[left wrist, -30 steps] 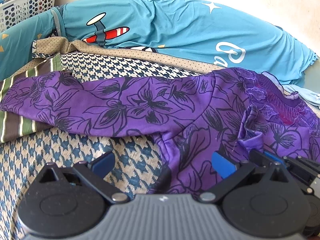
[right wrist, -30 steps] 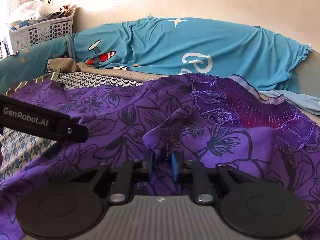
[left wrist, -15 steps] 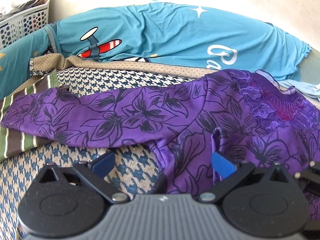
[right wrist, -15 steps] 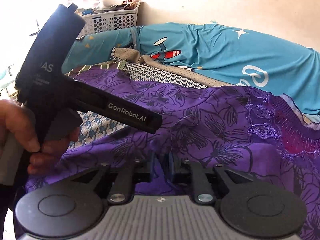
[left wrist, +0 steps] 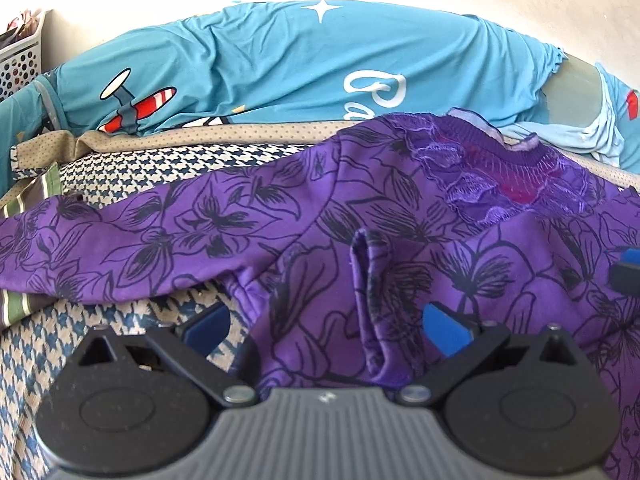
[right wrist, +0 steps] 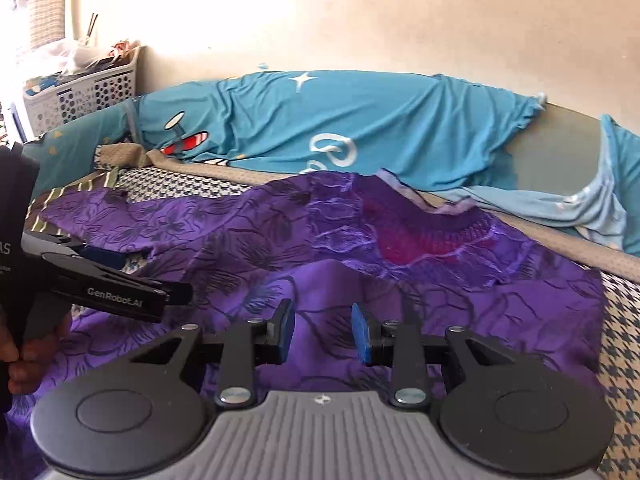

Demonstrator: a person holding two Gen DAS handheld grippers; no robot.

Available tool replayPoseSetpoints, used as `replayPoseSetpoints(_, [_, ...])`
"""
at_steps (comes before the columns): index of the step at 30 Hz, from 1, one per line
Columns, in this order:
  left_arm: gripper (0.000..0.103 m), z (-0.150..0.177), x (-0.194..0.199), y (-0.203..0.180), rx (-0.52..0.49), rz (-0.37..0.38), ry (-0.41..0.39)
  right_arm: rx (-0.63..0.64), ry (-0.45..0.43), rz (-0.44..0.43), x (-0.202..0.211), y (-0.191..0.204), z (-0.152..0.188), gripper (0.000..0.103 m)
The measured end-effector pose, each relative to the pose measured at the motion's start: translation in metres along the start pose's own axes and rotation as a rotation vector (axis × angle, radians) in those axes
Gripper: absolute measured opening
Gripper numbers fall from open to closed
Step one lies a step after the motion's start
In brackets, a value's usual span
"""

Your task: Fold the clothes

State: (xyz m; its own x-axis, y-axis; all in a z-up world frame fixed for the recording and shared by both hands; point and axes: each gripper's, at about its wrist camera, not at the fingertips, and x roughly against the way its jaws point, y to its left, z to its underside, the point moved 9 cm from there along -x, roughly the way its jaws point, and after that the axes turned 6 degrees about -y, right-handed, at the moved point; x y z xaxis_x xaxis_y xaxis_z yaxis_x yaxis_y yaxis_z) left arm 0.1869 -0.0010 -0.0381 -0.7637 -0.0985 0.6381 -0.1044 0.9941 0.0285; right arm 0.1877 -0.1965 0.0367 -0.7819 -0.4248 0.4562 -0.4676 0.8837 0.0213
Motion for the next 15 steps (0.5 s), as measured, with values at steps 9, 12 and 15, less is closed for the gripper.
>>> replayPoseSetpoints(9, [0.103,0.004,-0.003,-0.023,-0.074,0.020,-0.019,0.020,-0.019,0.177,0.050,-0.065,0.012,0.031])
replayPoseSetpoints(12, [0.103,0.005,-0.004,-0.027,-0.089,0.023,-0.021,0.030,-0.003,0.244,0.061,-0.086,0.021,0.031])
replayPoseSetpoints(15, [0.103,0.007,-0.006,-0.030,-0.096,0.031,-0.014,0.044,0.022,0.287,0.065,-0.103,0.033,0.031])
